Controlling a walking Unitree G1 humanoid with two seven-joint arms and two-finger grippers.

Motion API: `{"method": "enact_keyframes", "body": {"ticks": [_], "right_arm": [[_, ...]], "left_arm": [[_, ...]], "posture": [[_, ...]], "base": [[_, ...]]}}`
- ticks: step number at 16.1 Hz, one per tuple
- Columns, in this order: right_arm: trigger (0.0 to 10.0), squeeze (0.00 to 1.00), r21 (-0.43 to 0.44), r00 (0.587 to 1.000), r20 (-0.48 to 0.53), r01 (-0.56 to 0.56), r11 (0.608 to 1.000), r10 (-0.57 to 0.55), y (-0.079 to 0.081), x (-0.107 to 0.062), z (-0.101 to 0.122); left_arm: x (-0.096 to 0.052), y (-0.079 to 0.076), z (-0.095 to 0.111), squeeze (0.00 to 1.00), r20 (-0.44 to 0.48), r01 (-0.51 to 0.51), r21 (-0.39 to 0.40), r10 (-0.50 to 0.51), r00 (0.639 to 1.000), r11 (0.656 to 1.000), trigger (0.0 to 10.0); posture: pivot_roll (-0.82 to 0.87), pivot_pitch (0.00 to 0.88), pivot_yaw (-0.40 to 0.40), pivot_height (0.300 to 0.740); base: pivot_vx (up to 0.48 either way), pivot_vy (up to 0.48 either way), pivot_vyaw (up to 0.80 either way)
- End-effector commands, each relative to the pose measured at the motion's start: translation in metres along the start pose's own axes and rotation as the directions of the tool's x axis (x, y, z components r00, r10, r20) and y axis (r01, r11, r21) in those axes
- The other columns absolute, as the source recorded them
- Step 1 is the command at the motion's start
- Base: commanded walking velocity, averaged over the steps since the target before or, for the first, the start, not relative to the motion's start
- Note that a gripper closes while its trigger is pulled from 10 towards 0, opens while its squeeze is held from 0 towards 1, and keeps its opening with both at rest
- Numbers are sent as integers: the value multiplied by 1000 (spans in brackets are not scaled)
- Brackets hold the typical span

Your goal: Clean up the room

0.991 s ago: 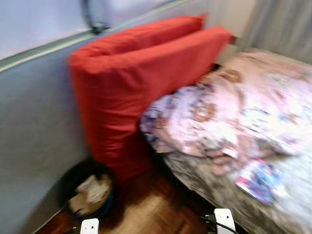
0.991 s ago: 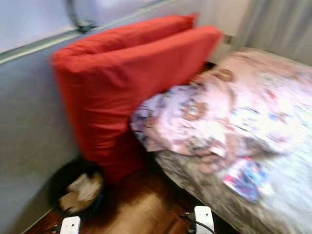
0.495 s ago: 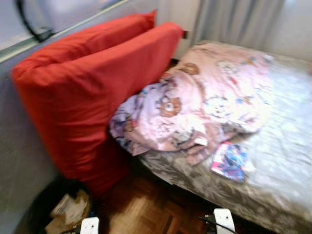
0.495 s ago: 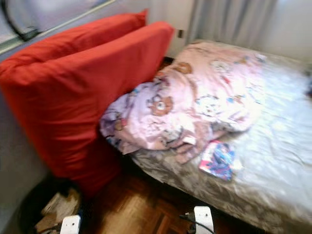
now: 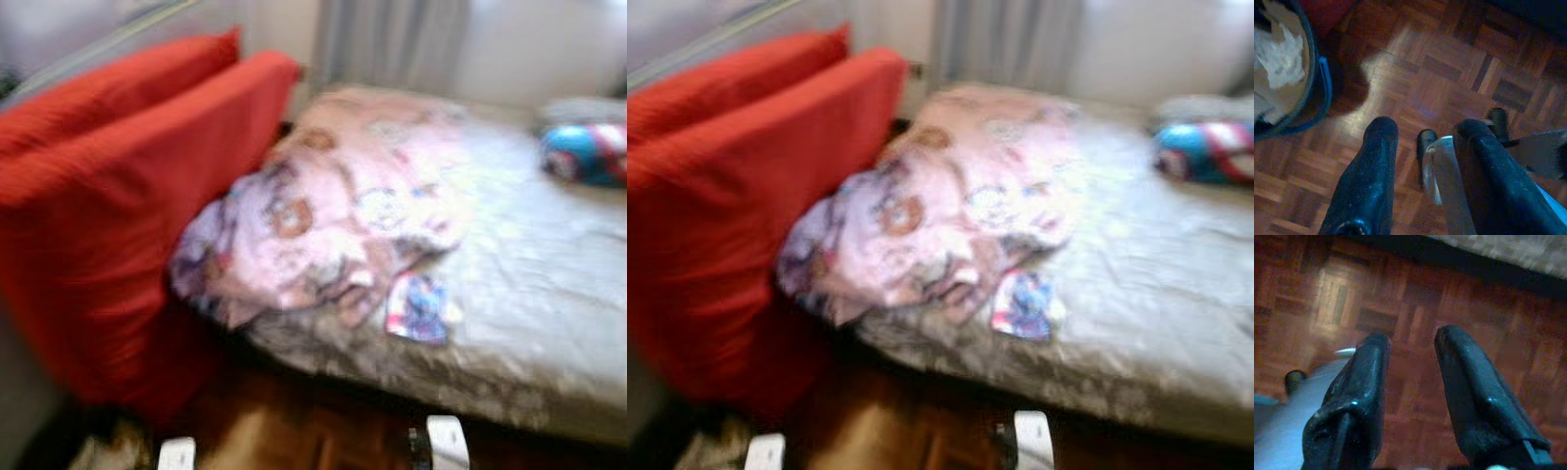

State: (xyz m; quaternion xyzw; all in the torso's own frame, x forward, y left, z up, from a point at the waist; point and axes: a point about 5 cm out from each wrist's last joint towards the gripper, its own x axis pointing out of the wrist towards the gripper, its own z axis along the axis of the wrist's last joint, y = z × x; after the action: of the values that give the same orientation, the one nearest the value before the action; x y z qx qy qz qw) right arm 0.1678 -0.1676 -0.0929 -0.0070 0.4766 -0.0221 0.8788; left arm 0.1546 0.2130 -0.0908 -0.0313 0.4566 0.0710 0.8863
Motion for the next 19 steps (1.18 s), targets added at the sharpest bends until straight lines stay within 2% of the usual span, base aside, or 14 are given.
{"method": "enact_keyframes", "body": {"ticks": [1,5,10,12,19], "right_arm": [[10000,0,79,1000,15,16,997,-17,-15,6,40],[10000,0,71,1000,18,15,997,-16,-15,6,42],[10000,0,45,999,20,27,999,-28,-16,6,42],[10000,0,52,999,27,31,998,-32,-17,6,42],[10000,0,90,999,33,34,995,-37,-17,6,42]], "left_arm": [[12,-13,62,0,92,5,87,-13,996,996,10000],[12,-13,62,0,93,9,76,-16,996,997,10000],[12,-13,64,0,113,18,53,-23,993,998,10000],[11,-6,59,0,98,15,48,-20,995,999,10000],[10,-4,51,0,68,14,45,-17,998,999,10000]], "posture": [[-21,0,3,740],[-24,0,4,740],[-31,0,11,740],[-35,0,16,740],[-34,0,16,740]], "base": [[0,0,-788],[0,0,-788],[0,0,0],[0,0,0],[0,0,0]]}}
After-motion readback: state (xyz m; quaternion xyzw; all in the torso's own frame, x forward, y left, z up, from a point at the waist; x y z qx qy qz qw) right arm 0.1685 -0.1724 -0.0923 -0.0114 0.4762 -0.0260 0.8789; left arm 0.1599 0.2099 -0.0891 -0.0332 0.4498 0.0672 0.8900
